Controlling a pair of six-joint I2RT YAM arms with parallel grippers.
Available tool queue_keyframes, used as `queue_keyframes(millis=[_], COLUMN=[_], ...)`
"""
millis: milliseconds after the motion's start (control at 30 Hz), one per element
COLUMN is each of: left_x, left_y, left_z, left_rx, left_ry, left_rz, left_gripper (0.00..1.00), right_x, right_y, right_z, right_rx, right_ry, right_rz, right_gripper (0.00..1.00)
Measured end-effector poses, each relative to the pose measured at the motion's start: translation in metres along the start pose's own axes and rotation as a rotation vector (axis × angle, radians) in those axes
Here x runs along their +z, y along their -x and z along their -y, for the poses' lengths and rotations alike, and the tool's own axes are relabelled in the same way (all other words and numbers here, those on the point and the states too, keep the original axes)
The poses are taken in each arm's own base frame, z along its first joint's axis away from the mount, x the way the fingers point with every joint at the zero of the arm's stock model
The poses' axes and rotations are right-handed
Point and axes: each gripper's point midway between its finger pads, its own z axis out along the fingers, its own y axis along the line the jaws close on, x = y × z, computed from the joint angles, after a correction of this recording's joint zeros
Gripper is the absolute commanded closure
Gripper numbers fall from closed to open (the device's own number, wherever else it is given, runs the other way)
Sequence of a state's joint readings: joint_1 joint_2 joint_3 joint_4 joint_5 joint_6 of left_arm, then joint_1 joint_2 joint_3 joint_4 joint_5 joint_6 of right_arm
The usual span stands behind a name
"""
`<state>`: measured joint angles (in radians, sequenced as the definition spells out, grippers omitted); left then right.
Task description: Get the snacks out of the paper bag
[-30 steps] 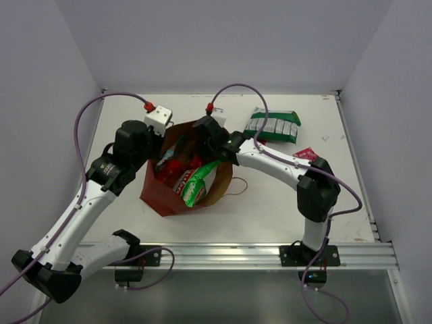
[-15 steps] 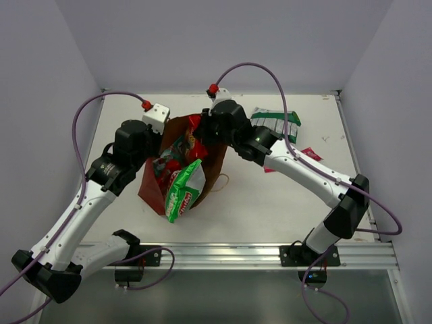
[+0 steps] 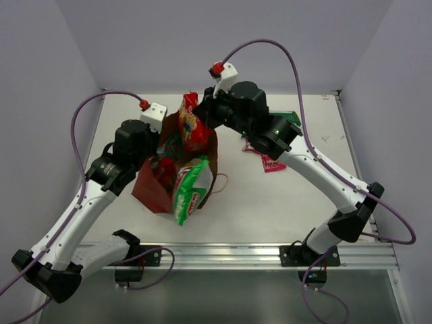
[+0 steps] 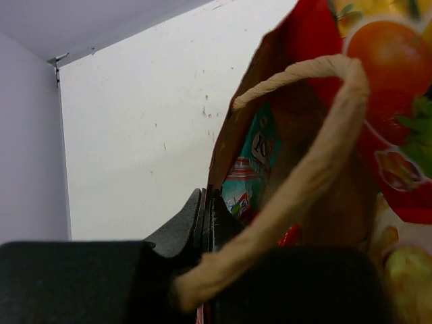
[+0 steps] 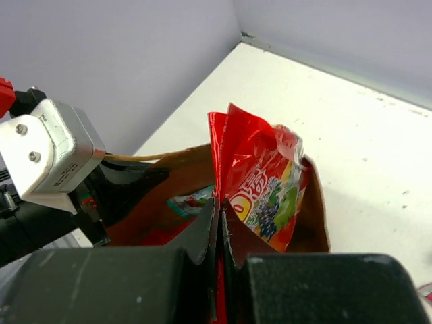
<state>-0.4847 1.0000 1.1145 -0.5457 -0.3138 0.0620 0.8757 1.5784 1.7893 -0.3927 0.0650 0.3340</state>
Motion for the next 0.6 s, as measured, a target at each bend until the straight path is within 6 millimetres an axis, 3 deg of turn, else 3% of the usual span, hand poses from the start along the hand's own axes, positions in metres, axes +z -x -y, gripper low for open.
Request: queue_keyframes(millis=[367, 467, 600], left_x=[-0.002, -0.002, -0.001], left_y=[-0.002, -0.003, -0.002], left_z=[-0.015, -0.025, -0.037], left_rx=[0.003, 0.004, 0.01], left_ry=[0.076, 0.115, 0.158], left_rz=[-0.011, -0.013, -0.012], left_gripper=[1.0, 1.0, 1.0], right_x=[-0.021, -0.043, -0.094], right_y=[0.044, 0.063, 0.083], right_z=[0.02, 0.026, 0.046], right_rx=[-0.094, -0.108, -0.101], right_ry=[-0.034, -0.056, -0.135], right_rz=[0.086, 0.132, 0.219], right_gripper=[1.0, 1.0, 1.0])
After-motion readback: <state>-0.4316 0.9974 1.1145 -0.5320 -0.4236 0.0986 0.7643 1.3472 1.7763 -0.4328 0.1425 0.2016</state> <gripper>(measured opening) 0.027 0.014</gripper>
